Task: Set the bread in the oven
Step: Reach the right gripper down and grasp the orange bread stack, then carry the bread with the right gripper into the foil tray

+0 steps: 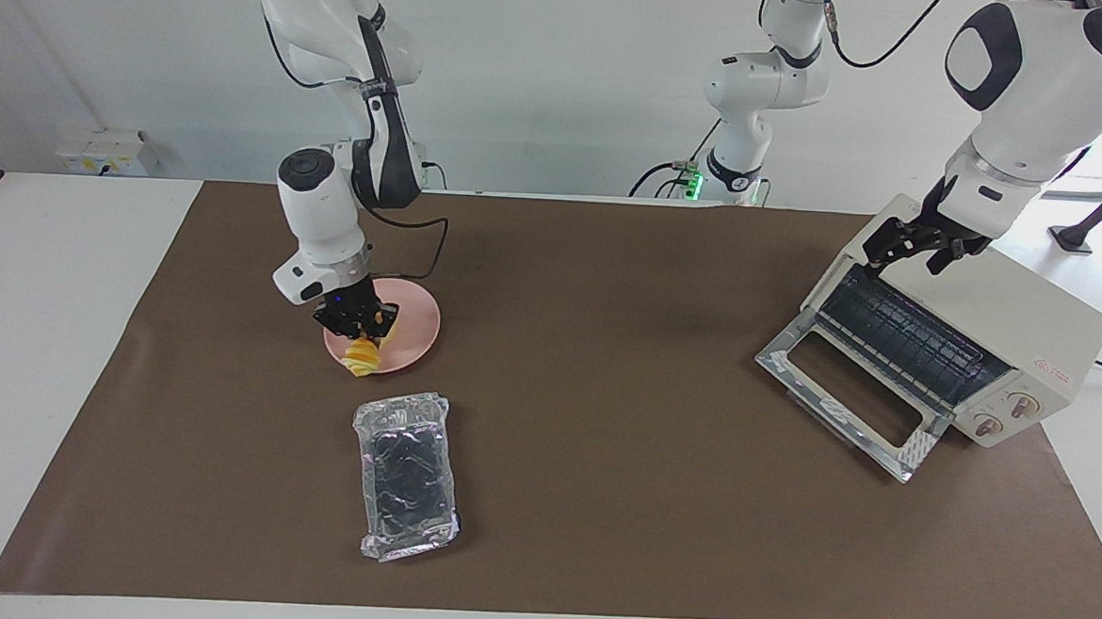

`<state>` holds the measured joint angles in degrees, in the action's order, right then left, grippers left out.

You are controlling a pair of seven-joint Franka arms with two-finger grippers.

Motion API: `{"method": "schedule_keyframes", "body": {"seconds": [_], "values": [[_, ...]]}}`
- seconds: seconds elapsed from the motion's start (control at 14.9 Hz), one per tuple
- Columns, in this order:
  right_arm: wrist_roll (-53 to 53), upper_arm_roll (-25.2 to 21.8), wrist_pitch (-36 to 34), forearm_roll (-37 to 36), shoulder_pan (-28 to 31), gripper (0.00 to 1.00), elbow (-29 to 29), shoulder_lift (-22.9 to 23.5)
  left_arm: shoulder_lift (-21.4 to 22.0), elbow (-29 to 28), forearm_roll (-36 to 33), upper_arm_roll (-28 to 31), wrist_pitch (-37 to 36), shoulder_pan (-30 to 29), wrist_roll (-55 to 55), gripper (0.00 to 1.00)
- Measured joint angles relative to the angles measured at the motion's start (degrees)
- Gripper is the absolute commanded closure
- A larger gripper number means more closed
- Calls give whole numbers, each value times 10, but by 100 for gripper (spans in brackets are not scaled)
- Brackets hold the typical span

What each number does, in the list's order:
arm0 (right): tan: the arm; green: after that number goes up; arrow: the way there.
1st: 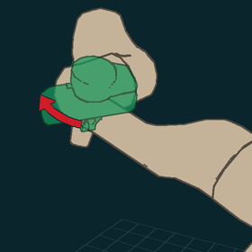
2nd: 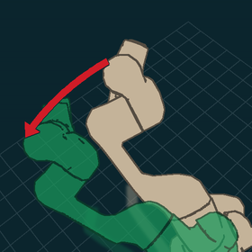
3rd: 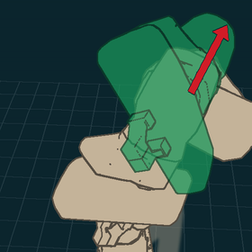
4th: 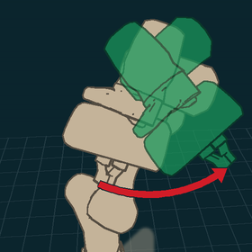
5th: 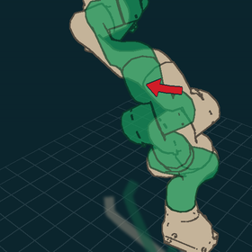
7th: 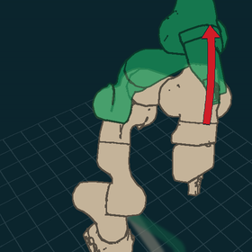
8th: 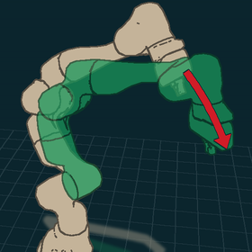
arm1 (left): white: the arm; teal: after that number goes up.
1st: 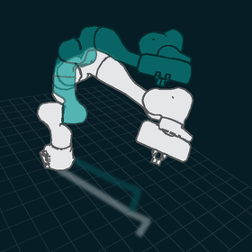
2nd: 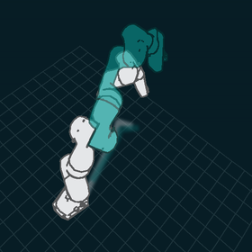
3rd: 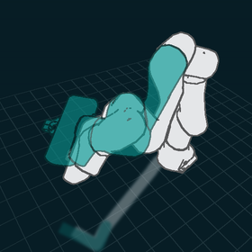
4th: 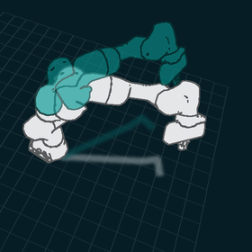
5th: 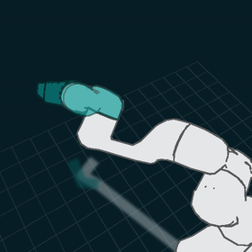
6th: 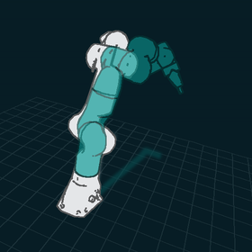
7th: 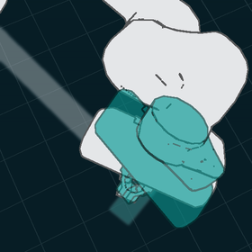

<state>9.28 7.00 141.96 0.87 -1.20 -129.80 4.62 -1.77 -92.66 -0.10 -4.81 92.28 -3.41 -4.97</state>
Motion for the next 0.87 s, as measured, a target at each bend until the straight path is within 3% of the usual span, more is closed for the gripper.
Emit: {"method": "schedule_keyframes", "body": {"seconds": [0.34,0.54,0.67,0.87], "values": [[-11,0,-121,0,0,100,124,19,0,0,0,0,0,0,0,0],[-25,0,-150,-1,-1,100,200,48,0,0,0,0,0,0,0,0],[-32,0,-178,-1,-2,100,257,80,0,0,0,0,0,0,0,0],[-33,1,-254,-1,-6,100,398,170,0,0,0,0,0,0,0,0]]}}
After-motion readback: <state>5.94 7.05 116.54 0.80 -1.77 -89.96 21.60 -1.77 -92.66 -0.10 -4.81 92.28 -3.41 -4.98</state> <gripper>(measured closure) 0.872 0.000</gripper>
